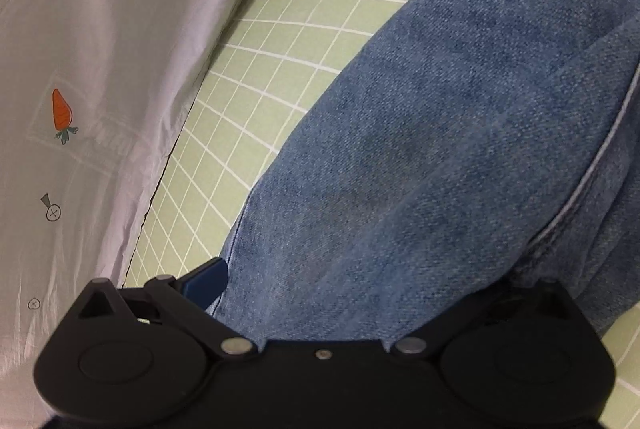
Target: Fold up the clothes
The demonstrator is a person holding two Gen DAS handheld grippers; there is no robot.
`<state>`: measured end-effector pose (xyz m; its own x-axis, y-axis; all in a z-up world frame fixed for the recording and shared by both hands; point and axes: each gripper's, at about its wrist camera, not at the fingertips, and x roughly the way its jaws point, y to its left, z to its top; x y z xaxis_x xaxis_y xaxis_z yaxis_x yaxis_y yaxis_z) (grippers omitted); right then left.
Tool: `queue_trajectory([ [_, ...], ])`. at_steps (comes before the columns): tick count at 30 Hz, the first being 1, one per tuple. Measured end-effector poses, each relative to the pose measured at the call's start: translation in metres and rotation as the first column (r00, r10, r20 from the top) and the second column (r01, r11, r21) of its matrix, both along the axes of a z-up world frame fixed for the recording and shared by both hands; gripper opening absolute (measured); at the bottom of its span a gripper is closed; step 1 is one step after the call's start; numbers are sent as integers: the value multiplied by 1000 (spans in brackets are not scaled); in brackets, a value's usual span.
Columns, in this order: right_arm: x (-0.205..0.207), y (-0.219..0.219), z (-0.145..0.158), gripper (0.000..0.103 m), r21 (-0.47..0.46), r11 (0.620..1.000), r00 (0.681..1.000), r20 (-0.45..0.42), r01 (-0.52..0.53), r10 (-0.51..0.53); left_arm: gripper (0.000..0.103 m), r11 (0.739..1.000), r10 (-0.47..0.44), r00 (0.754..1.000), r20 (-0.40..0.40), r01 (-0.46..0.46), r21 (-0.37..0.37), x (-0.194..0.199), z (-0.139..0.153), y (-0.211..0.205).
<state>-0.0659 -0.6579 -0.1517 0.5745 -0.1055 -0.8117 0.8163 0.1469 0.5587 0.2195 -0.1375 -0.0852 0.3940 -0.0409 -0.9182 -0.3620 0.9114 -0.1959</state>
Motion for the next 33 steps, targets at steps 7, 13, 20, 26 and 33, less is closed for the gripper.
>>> queue_trajectory([
  [7, -2, -3, -2, 103, 10, 1000, 1000, 7, -6, 6, 85, 988, -86, 996, -32, 89, 126, -7, -8, -23],
  [13, 1, -3, 1, 101, 6, 999, 998, -31, -53, 53, 25, 981, 0, 998, 59, -12, 192, -26, -4, -24],
  [20, -10, -17, 14, 34, -4, 1000, 999, 34, 18, -17, 10, 1000, -15, 988, 153, 12, 21, -16, 16, -5],
  [26, -14, -39, 44, 7, -52, 997, 976, 212, 60, -48, 10, 994, -76, 943, 323, 99, -53, 10, 58, -31],
  [33, -22, -51, 99, 5, -181, 979, 917, 398, 96, -16, 9, 961, -110, 767, 632, 245, -130, 18, 148, -61],
])
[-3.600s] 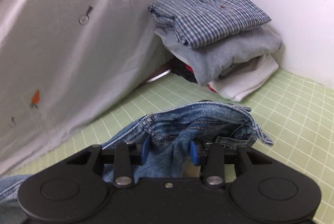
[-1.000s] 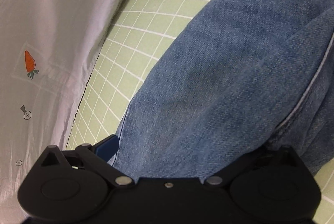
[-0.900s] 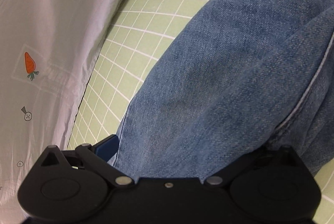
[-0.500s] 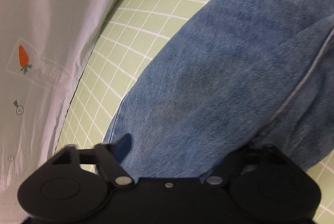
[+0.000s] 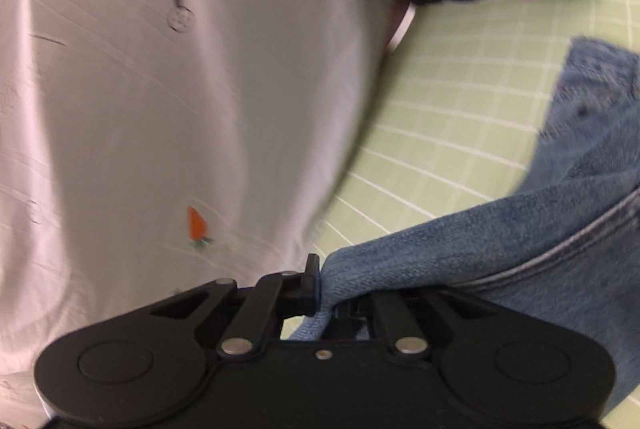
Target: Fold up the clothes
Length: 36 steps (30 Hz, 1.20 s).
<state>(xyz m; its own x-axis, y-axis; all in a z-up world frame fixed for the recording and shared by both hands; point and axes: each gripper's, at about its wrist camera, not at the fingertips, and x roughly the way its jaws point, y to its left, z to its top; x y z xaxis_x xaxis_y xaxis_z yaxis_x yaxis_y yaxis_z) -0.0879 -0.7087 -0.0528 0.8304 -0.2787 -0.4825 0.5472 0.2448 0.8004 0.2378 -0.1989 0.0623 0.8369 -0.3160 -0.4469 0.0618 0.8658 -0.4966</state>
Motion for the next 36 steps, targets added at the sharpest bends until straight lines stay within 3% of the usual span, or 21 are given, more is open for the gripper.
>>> queue_trajectory([
  [3, -12, 5, 12, 5, -47, 999, 997, 74, -4, 8, 10, 1000, -7, 992, 123, 4, 20, -13, 21, 1],
  [4, -15, 8, 13, 5, -71, 997, 997, 70, -18, 23, 11, 998, 3, 995, 101, -9, 56, -15, 14, 2],
  [5, -17, 11, 13, 5, -94, 995, 997, 64, -32, 38, 13, 995, 18, 998, 60, -24, 95, -14, 1, 3],
  [7, -14, 22, 5, 8, -133, 986, 994, -33, -103, 100, 16, 985, 58, 997, -49, -49, 167, -15, -28, 10],
  [8, -11, 27, -4, 18, -119, 983, 987, -94, -138, 128, 17, 979, 86, 987, -132, -59, 197, -17, -47, 16],
  [9, -7, 31, -15, 36, -93, 981, 976, -155, -171, 155, 17, 972, 117, 970, -213, -67, 227, -20, -66, 22],
  [10, -3, 34, -26, 41, -66, 977, 959, -215, -201, 183, 18, 964, 149, 945, -292, -72, 258, -23, -85, 28],
  [12, -3, 42, -45, 45, 2, 973, 935, -277, -229, 221, 29, 965, 173, 916, -362, -85, 248, -45, -105, 40],
  [14, -10, 50, -53, 49, 34, 971, 926, -294, -237, 236, 49, 962, 184, 904, -387, -84, 260, -72, -115, 45],
  [17, -21, 61, -54, 60, 36, 965, 910, -326, -259, 256, 55, 950, 194, 891, -412, -64, 307, -109, -121, 44],
  [20, -31, 67, -52, 61, 23, 960, 897, -350, -279, 269, 66, 949, 211, 867, -450, -71, 308, -140, -128, 50],
  [29, -79, 77, -61, 72, 16, 969, 869, -439, -247, 229, 69, 969, 195, 813, -548, -74, 235, -200, -147, 53],
  [36, -126, 54, -85, 75, 101, 994, 903, -423, -35, 74, 74, 964, 207, 804, -557, -70, 258, -213, -151, 38],
])
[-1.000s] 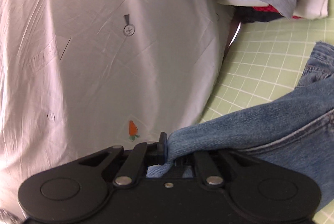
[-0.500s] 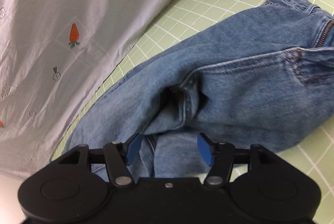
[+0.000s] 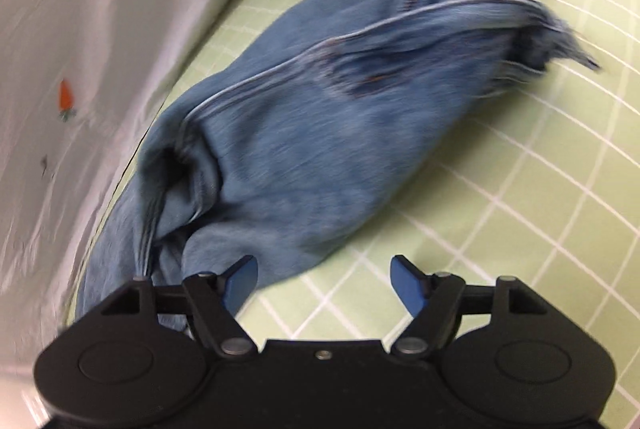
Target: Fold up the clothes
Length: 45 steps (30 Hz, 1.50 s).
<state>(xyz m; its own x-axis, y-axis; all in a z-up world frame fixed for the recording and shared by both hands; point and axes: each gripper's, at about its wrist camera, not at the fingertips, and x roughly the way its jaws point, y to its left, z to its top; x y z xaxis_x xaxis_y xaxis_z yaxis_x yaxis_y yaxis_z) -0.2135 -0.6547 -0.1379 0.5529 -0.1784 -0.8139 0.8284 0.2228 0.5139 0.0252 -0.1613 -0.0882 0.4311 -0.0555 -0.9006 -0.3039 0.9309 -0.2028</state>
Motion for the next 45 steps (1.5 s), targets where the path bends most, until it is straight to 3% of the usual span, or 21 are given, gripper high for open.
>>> queue_trajectory([
  [6, -18, -23, -6, 78, -15, 983, 983, 36, 182, -182, 78, 999, 41, 999, 5, -41, 3, 2, -1, -3],
  [9, -15, -31, -4, 77, -57, 981, 982, 49, 186, -184, 76, 998, 62, 998, 15, -62, 7, 6, -2, -3],
  [11, -10, -35, -2, 68, -98, 982, 987, 43, 161, -157, 64, 997, 69, 997, 23, -70, 19, 8, -1, -2],
  [12, -8, -36, -1, 56, -113, 983, 989, 49, 144, -139, 59, 997, 66, 997, 25, -67, 36, 9, -1, -3],
  [14, -5, -37, 1, 47, -136, 983, 992, 44, 122, -117, 31, 995, 61, 998, 28, -63, 75, 11, 0, -3],
  [15, -4, -38, 3, 36, -144, 983, 993, 44, 117, -112, 25, 994, 70, 997, 27, -72, 85, 11, 0, 0],
  [16, -4, -38, 3, 32, -149, 983, 993, 43, 111, -106, 13, 993, 77, 997, 28, -79, 82, 11, -1, 4],
  [17, -7, -38, 4, 23, -154, 982, 994, 40, 106, -101, 10, 995, 76, 996, 34, -78, 57, 10, -2, 10],
  [19, -13, -38, 4, 17, -159, 982, 994, 52, 104, -96, 1, 997, 77, 996, 48, -77, -7, 7, -3, 21],
  [23, -22, -32, 10, 12, -193, 976, 995, 54, 96, -87, 1, 989, 126, 990, 62, -121, -84, -7, -1, 41],
  [29, -45, -21, 28, 8, -282, 957, 997, 30, 72, -66, 1, 985, 160, 982, 97, -152, -84, -39, 14, 70],
  [32, -69, -22, 34, 8, -279, 955, 995, 38, 104, -97, 1, 976, 204, 973, 104, -195, -93, -57, 26, 93],
  [40, -117, -8, 71, 7, -388, 917, 995, -17, 87, -102, 1, 958, 287, 938, 194, -277, -77, -98, 82, 134],
  [45, -104, -11, 91, 7, -451, 892, 998, -23, 36, -52, 1, 963, 268, 922, 281, -264, -52, -81, 112, 123],
])
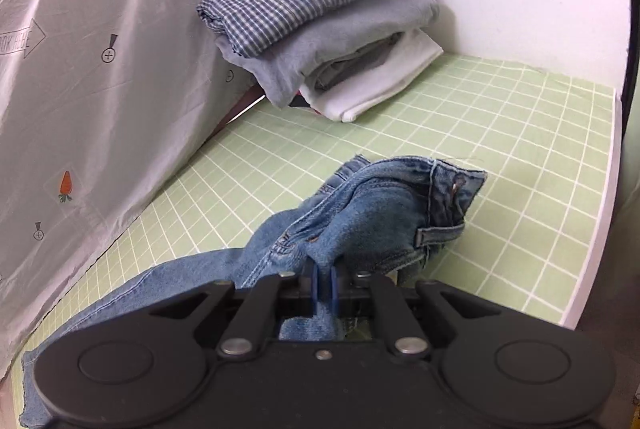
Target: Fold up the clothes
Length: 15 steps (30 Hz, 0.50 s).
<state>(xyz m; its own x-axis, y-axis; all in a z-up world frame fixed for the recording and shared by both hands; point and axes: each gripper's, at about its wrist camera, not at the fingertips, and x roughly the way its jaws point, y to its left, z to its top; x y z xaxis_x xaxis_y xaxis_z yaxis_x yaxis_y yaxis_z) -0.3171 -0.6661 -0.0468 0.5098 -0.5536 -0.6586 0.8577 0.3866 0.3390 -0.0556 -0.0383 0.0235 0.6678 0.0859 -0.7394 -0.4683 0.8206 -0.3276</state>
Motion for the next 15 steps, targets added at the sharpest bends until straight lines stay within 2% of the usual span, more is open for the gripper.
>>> queue_trajectory([
  [5, 45, -23, 3, 7, -56, 997, 998, -32, -62, 60, 1, 996, -74, 997, 17, 73, 46, 61, 4, -42],
  [8, 75, -43, -2, 7, -56, 995, 995, -57, -83, 80, 1, 994, -107, 994, 34, 106, 38, 106, 2, -67],
  [12, 110, -67, -16, 7, -61, 996, 995, -84, -67, 62, 1, 985, -170, 985, 42, 169, 28, 180, -11, -106],
  [15, 128, -86, -32, 8, -28, 999, 994, -113, -17, 14, 7, 972, -233, 972, 9, 232, 38, 229, -28, -140],
])
